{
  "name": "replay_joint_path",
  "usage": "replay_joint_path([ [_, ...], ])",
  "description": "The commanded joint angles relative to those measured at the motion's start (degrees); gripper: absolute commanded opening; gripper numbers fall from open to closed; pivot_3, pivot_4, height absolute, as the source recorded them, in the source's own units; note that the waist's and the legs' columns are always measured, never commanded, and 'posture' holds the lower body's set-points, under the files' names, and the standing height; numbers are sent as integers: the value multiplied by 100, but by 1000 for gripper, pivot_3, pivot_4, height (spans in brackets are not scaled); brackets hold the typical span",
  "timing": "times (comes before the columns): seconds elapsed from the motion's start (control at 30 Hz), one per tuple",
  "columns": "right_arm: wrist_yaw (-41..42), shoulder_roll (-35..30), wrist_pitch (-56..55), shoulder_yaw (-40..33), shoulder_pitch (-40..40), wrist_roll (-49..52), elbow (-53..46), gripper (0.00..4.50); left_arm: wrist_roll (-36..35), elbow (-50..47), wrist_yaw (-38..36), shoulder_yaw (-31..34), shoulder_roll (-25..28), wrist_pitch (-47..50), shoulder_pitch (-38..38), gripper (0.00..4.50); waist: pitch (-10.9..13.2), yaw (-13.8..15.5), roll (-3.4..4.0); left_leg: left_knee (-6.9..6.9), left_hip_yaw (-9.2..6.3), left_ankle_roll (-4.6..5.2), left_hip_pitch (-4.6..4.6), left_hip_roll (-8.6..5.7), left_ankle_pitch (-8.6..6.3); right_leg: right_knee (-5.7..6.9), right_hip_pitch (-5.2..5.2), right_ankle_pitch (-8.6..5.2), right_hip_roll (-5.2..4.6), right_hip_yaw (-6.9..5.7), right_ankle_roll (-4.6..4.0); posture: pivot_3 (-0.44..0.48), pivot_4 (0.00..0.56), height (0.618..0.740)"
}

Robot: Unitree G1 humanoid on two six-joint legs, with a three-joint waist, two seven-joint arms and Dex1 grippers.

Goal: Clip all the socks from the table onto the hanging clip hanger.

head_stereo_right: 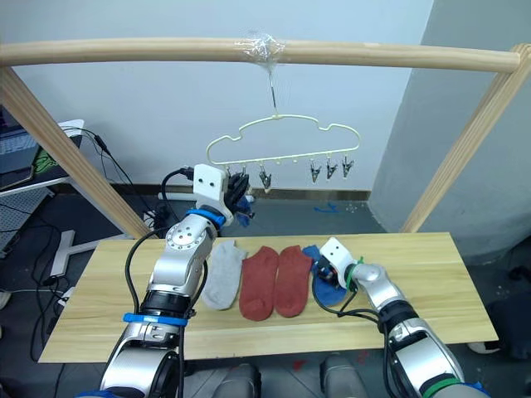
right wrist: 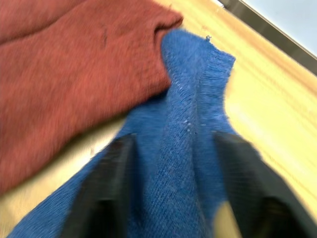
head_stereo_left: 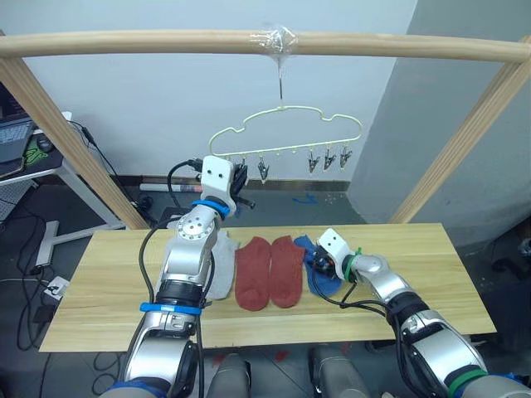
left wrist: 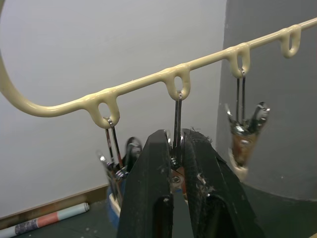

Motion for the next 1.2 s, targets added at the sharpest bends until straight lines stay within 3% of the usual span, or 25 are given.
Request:
replay_joint_path([
  [0.03,182,-272,97,39,473,-171,-403,1152,-50,-218,-36,24,5,92,58,55,0,1,0,0,0,0,6,0,0,0,4,-1,0,0,-1,44,158,740],
  [0.13,313,-602,176,-113,949,-103,-1211,121,-270,-322,-172,97,-27,293,90,55,-1,10,1,0,0,0,18,0,0,2,13,-4,0,1,-5,38,158,740],
  [0.17,339,-762,148,-171,1123,-96,-1612,27,-424,-372,-262,163,-25,429,91,55,-1,16,1,1,0,0,17,0,0,1,15,-5,0,1,-6,32,156,740],
  [0.4,484,-1274,397,-434,1757,58,-3804,27,-2039,-769,-348,1015,-184,2266,-107,55,0,-76,1,0,4,0,17,1,0,3,7,-7,0,4,-7,22,154,740],
  [0.53,368,-1128,760,-194,1765,-157,-5126,27,-3870,-670,152,2122,-392,4064,-506,55,0,-91,0,3,1,0,19,1,0,5,8,-13,1,3,-16,9,147,740],
  [0.6,225,-938,881,-46,1574,-329,-5337,27,-4412,-646,234,2382,-393,4612,-549,55,0,-107,0,3,0,0,18,1,0,3,8,-14,1,3,-16,-1,139,740],
  [0.77,27,-575,1154,71,1114,-476,-5398,27,-4899,-816,414,2507,-390,5127,-517,55,-1,-74,-1,3,0,-2,8,0,-1,-6,8,-4,-1,2,1,-7,136,740],
  [1.2,-204,-136,1066,188,429,-634,-4980,27,-5271,-1259,365,2277,-358,5424,-276,55,-1,-18,-2,0,-1,-4,3,-1,-2,-6,4,-3,-1,0,0,2,128,740],
])
